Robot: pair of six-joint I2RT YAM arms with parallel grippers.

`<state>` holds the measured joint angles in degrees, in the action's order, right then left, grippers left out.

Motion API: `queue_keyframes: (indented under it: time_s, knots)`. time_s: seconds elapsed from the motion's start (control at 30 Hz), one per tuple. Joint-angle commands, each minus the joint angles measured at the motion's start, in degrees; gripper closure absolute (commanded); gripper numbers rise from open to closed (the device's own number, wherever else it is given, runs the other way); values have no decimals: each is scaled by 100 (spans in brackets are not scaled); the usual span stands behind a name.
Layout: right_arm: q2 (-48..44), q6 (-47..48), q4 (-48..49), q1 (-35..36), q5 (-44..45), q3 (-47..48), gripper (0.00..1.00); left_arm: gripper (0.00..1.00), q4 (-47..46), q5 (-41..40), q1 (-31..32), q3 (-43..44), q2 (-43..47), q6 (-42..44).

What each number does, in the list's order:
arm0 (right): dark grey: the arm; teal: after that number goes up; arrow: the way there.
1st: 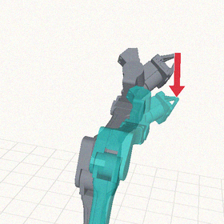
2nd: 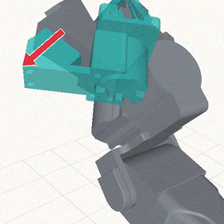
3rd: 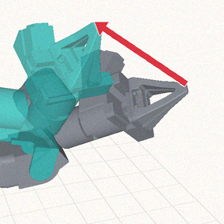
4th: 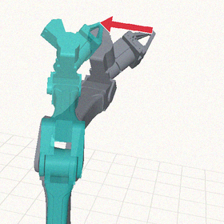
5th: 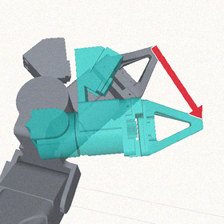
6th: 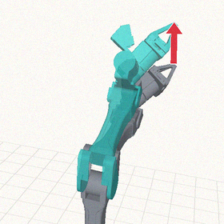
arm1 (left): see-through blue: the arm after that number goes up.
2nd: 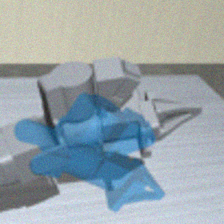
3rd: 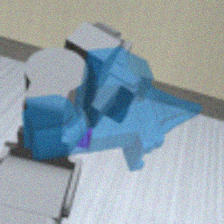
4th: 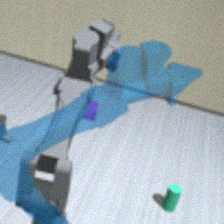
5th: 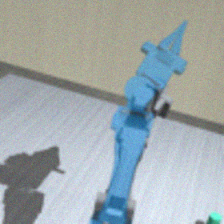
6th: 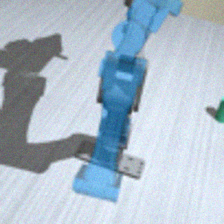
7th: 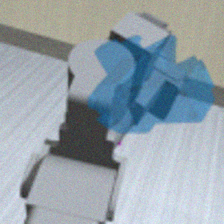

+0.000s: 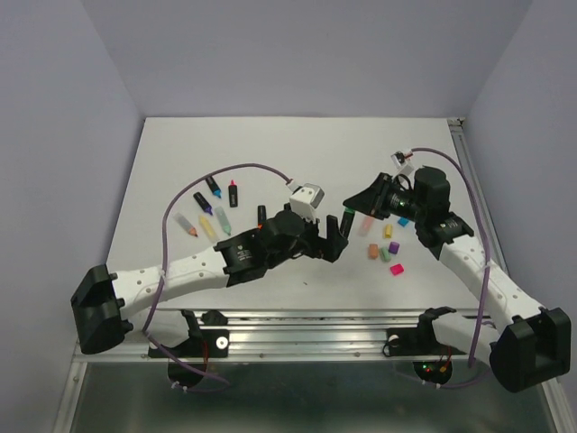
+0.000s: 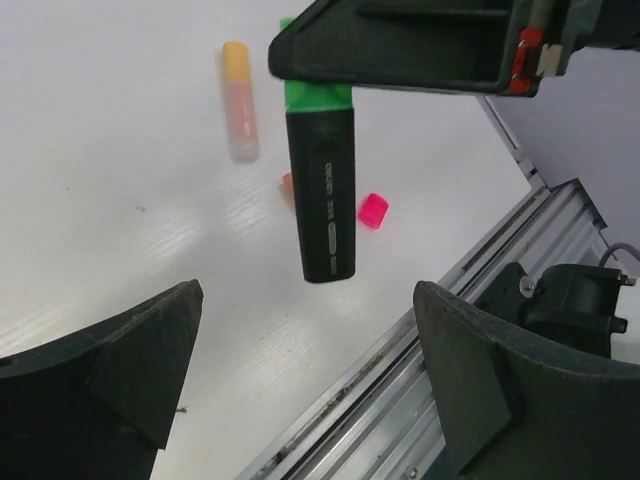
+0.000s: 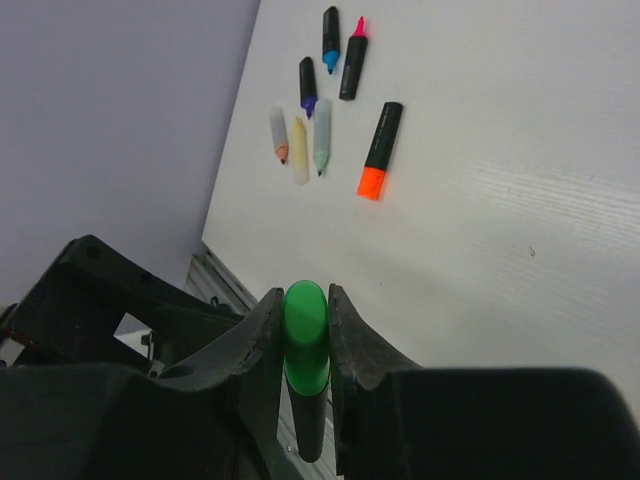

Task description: Open the pen caps

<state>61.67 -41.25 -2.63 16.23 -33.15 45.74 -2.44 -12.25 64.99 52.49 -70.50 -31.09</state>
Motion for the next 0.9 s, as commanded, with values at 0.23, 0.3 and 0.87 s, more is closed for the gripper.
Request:
queue_keyframes:
  time_s: [0.23, 0.3, 0.87]
  knots:
    - [-366, -593, 974, 38, -596, -416, 99, 4, -846, 1031, -215, 929, -798, 780]
    - [-357, -734, 1133, 47, -816, -495, 99, 6, -785, 1032, -276, 1044, -904, 754]
    - [-366, -1420, 2670, 38, -1467, -750, 99, 14, -2041, 2543, -742, 165, -421, 227]
